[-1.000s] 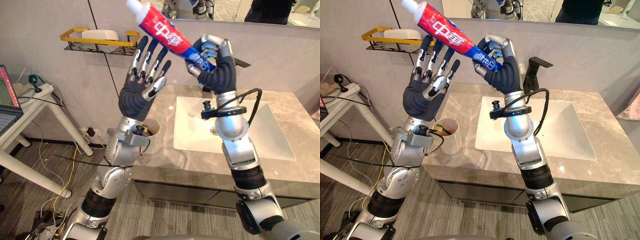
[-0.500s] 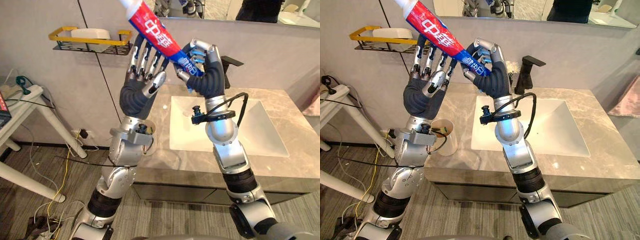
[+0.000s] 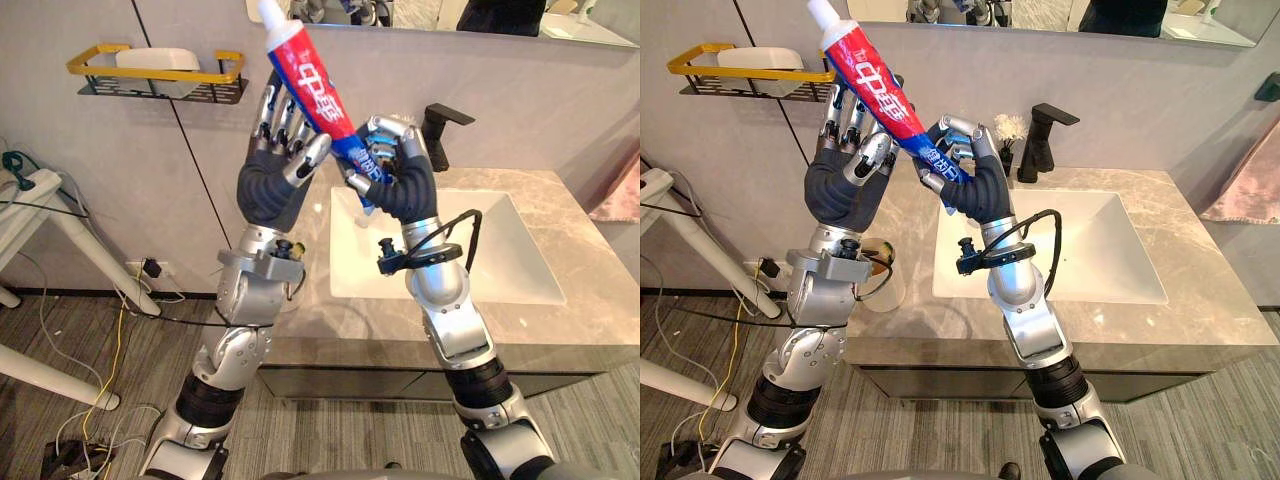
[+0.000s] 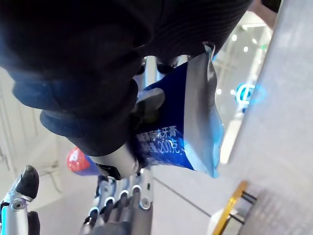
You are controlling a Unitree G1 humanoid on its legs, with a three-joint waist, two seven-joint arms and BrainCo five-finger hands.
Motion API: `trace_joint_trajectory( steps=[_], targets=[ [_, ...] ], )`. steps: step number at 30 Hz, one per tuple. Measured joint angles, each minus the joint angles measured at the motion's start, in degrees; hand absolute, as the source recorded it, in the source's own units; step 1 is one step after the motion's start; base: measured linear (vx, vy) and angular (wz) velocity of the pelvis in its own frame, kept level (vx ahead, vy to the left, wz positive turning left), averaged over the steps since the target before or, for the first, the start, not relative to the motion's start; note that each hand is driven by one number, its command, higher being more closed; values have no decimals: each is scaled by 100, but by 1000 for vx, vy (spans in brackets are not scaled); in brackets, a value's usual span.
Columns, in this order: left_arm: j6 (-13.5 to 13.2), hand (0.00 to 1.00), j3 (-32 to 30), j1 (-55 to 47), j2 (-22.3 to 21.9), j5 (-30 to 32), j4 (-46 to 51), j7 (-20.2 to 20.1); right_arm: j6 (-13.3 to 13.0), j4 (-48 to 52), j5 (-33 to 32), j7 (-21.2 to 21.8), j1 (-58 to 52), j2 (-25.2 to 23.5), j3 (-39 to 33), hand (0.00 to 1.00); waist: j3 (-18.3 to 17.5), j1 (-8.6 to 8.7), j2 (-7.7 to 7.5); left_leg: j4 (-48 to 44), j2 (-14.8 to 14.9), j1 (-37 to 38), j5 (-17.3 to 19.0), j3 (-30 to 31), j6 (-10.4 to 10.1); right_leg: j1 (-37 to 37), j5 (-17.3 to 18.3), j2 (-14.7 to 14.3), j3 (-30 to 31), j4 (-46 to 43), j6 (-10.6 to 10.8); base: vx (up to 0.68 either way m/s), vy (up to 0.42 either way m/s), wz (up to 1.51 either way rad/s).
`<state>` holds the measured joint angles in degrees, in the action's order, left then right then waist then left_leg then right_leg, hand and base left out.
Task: Organize washtable
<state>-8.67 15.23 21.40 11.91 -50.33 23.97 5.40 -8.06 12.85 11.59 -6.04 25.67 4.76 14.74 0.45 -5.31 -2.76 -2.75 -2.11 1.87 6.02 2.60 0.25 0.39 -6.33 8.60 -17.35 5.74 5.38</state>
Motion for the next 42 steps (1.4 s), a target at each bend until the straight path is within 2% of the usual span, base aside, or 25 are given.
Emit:
trace_joint_trajectory(
  steps=[7,17,18,36,37,42],
  targets=[
    [-5,0,-231,5,-116,51,-73,4,-36,-2,61,142,-167,34,288,100,1,12,0,-2,15,-2,0,-43,0,-21,-22,-18,16,1,-19,-40,-10,-4],
    [-31,0,-231,6,-158,98,-148,4,-35,-2,88,135,-237,17,361,100,1,12,1,-2,18,-7,0,-38,0,-22,-22,-21,16,0,-20,-3,-1,0],
    [-31,100,-231,6,-157,101,-148,4,-35,-2,88,135,-237,17,361,100,2,15,1,-2,18,-7,0,-37,0,-23,-22,-21,16,0,-20,0,0,0],
    [-31,100,-241,5,-156,101,-151,-35,-38,-4,75,300,-241,7,313,100,9,9,11,-3,17,1,0,-38,0,-20,-23,-21,23,-1,-21,0,0,0],
    [-31,100,-250,5,-155,104,-151,-39,-37,-8,76,312,-241,8,311,0,12,7,17,-3,17,7,0,-38,0,-16,-23,-21,23,-1,-21,0,0,0],
    [-20,100,-495,2,-34,169,-175,-174,-24,-23,64,403,-259,50,281,0,51,-1,75,5,18,55,0,-44,0,23,-22,-23,26,-1,-21,0,0,0]
  ],
)
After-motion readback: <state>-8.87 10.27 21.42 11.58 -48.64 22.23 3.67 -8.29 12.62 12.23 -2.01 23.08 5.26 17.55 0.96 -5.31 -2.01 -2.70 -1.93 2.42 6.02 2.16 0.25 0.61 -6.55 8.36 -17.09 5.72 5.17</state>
